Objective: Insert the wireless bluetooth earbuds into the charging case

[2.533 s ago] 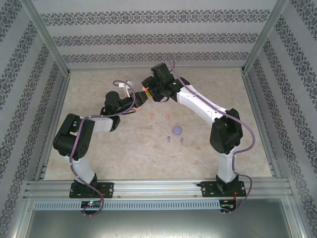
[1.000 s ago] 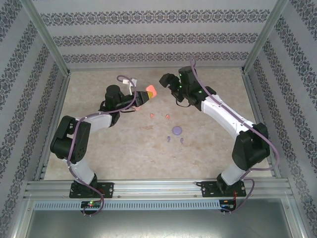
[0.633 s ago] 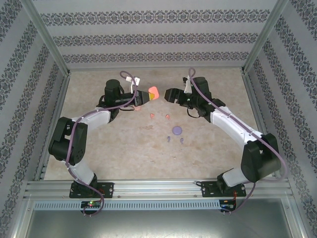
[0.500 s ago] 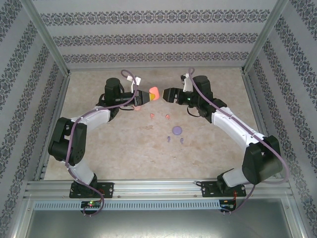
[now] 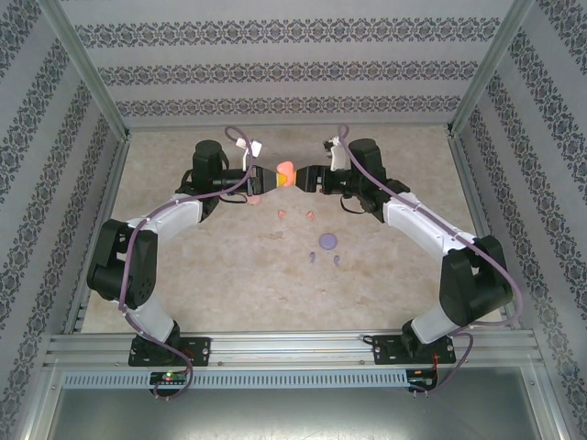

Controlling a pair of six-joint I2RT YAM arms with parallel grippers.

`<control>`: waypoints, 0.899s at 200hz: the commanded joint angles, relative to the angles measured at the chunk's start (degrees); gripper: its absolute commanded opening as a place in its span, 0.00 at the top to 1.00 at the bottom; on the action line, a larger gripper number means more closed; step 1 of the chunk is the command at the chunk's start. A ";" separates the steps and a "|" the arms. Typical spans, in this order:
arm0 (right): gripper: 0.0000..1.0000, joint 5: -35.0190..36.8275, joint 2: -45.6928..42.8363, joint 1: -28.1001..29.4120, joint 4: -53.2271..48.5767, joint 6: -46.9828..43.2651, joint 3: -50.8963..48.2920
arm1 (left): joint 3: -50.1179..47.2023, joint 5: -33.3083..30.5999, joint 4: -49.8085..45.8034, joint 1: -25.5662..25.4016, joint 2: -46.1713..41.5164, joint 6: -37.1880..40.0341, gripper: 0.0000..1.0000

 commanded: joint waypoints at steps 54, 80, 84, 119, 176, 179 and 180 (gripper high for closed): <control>0.30 0.77 2.77 1.08 1.98 -0.51 3.35 | 2.71 3.01 -0.88 0.39 -1.26 1.72 1.00; 0.33 2.59 3.49 -0.29 2.32 0.50 2.24 | 2.73 3.59 -0.84 0.36 -1.63 1.66 1.00; 0.34 2.91 3.65 -0.58 2.36 0.80 2.06 | 2.71 3.66 -0.76 0.41 -1.73 1.60 1.00; 0.36 3.84 5.18 -2.83 3.00 2.50 0.58 | 2.62 3.93 0.54 0.34 -2.47 0.85 1.00; 0.36 -0.26 -1.13 -3.88 5.39 4.50 -4.56 | 2.64 4.04 1.00 0.41 -2.23 0.89 1.00; 0.36 -0.82 -1.45 -3.84 5.79 4.67 -4.73 | 2.62 4.14 1.07 0.35 -2.16 0.86 1.00; 0.36 -1.02 -1.56 -3.87 5.88 4.79 -4.79 | 2.62 4.10 1.13 0.38 -2.15 0.86 1.00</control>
